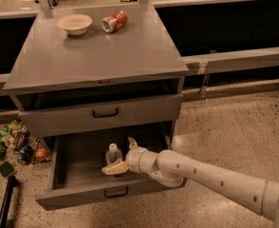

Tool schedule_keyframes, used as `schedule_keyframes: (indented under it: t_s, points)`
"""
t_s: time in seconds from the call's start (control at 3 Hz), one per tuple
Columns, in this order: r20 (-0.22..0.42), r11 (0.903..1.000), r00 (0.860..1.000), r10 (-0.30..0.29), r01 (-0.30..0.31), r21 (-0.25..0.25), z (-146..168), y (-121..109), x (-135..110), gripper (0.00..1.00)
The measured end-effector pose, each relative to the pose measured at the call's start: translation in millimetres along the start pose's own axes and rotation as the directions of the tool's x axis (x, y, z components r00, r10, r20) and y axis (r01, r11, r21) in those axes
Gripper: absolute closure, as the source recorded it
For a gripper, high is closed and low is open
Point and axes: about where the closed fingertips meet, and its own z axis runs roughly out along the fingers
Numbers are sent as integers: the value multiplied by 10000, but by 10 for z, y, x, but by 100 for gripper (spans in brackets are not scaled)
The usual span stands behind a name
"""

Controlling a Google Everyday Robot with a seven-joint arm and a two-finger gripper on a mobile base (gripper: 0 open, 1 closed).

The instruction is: Pick blue plastic bottle from middle drawer and place on counter

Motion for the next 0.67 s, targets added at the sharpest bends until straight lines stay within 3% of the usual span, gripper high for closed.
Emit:
schedule_keyframes:
  t_s: [0.33, 0.67]
  points:
    - [-209, 9997, 9996, 210, -212, -123, 70, 38, 106, 0]
    - [-375, 9992, 9988, 308, -317, -247, 120, 110, 174, 18]
